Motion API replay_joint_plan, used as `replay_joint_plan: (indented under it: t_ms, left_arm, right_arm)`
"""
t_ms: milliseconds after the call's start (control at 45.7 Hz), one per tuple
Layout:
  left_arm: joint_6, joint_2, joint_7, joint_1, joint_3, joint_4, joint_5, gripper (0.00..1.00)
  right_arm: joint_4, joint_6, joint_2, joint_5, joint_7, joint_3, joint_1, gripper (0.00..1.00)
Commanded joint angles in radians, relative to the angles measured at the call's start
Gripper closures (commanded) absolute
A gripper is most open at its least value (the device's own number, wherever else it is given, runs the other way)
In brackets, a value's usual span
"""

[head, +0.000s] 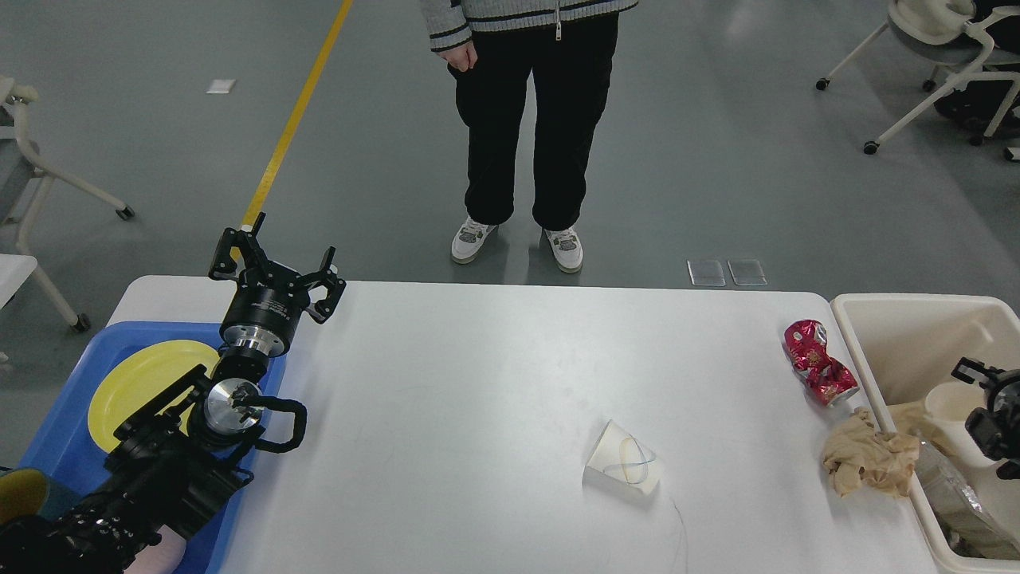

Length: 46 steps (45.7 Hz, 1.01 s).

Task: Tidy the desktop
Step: 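Reach the right gripper to the white paper cone on the table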

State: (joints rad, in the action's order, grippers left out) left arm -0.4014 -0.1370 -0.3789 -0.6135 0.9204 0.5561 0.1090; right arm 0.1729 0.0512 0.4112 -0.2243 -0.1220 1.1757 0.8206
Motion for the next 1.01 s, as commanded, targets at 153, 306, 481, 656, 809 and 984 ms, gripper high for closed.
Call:
replay_joint_plan:
  t_ms: [153, 306, 481, 656, 809, 984]
  left_arm:
    - [-0.001, 0.000, 0.000, 0.000, 0.000, 0.001, 0.000, 0.00]
    - [-0.001, -0.001, 0.000, 0.000, 0.000, -0.001, 0.000, 0.01]
    - [-0.001, -0.001, 0.000, 0.000, 0.000, 0.001, 0.000, 0.00]
    - [-0.001, -0.001, 0.000, 0.000, 0.000, 0.001, 0.000, 0.01]
    - [-0.001, -0.001, 0.000, 0.000, 0.000, 0.001, 0.000, 0.01]
    - [-0.001, -0.001, 0.000, 0.000, 0.000, -0.001, 0.000, 0.01]
  right_arm:
    - [0.042, -0.034, -0.034, -0.001, 0.002, -0.022, 0.170, 0.00]
    - [0.157, -0.157, -0.063, 0.000, 0.022, -0.045, 0.333, 0.00]
    - [0.439, -0.286, -0.048, 0.005, 0.048, -0.137, 0.578, 0.00]
    - [0.897, -0.286, -0.054, 0.040, 0.056, -0.143, 0.848, 0.00]
    - [1.203, -0.284, -0.124, 0.080, 0.051, -0.128, 1.006, 0.00]
    - [1.326, -0.274, -0.190, 0.071, 0.051, -0.105, 1.062, 0.00]
